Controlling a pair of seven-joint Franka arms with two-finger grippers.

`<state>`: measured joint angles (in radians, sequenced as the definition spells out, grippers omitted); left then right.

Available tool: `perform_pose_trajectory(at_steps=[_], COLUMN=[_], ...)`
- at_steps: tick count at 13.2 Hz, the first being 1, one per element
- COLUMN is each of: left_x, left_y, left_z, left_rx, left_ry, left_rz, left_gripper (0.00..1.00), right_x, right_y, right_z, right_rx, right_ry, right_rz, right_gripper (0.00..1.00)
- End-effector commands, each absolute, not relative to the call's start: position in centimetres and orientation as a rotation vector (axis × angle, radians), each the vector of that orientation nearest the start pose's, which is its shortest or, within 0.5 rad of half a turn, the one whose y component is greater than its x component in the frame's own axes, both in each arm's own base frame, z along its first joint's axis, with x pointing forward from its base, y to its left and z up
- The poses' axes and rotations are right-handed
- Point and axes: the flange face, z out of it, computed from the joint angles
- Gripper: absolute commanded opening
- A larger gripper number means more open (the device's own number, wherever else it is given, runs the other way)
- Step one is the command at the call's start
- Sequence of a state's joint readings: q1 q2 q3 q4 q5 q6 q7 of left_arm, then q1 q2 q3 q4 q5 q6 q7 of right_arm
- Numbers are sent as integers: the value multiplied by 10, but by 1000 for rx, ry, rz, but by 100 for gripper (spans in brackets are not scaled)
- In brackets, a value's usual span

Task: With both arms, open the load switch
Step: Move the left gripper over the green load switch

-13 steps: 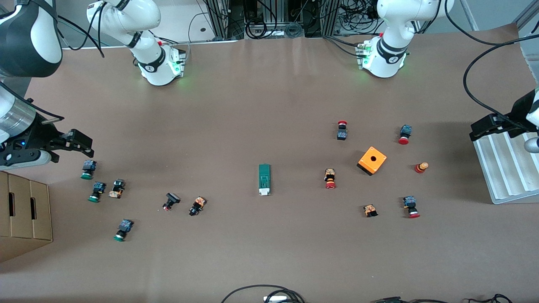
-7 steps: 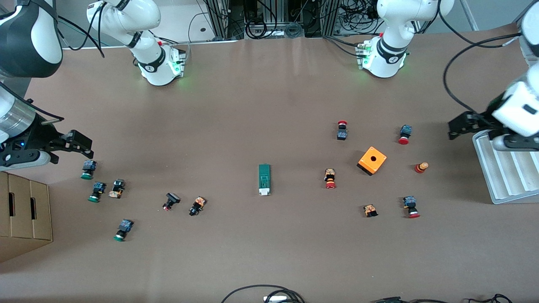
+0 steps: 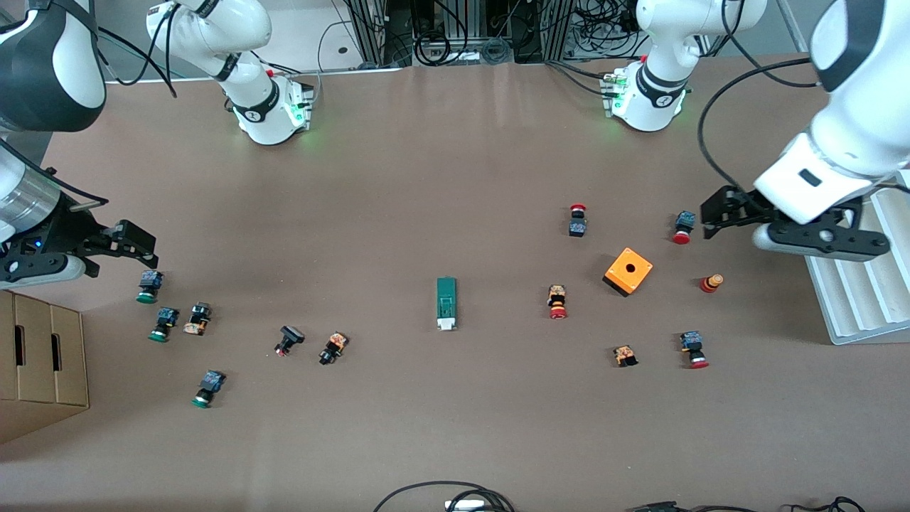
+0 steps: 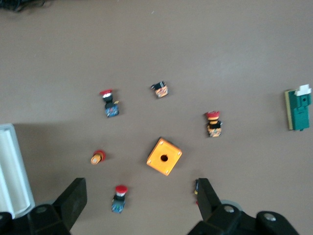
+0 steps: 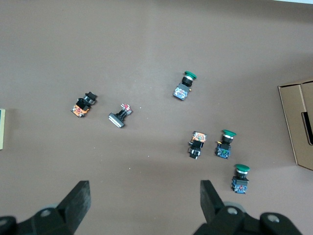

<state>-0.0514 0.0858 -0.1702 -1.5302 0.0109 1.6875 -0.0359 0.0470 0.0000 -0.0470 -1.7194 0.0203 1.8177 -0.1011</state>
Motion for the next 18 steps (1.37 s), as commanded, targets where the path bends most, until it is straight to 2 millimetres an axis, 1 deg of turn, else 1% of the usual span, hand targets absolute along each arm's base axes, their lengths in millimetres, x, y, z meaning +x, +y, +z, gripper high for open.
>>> perform_pose_trajectory(at_steps=[1,3,4,5,6,8,9,11,13,16,18], left_x=[586,585,581,575,572,557,551,541,520,485,469], left_y=[-152,-176,-192,-209,-215,-256,-276,-313,-350,-405,-428], left_z=[602,608,614,614,618,629,629,617,601,586,571], left_rx=[-3147,-3166,-3176,-3184,-3192,-3171,-3141,-3134,-3106,-3045,-3020], left_ry=[267,219,179,166,130,94,55,-53,-108,-205,-234], left_rz=[-199,-282,-334,-354,-388,-503,-585,-720,-806,-908,-946], left_gripper=[100,100,100,100,100,100,100,100,100,100,100], right_x=[575,575,575,575,575,576,577,575,576,577,577], right_y=[3,1,2,2,2,-2,1,2,1,-1,1], right_z=[578,579,579,579,578,579,580,579,578,578,578], right_rx=[-3109,-3109,-3109,-3109,-3109,-3110,-3109,-3109,-3109,-3120,-3122], right_ry=[-151,-146,-148,-148,-148,-141,-145,-148,-146,-161,-165], right_rz=[-169,-174,-174,-172,-172,-184,-193,-177,-181,-184,-188], right_gripper=[100,100,100,100,100,100,100,100,100,100,100])
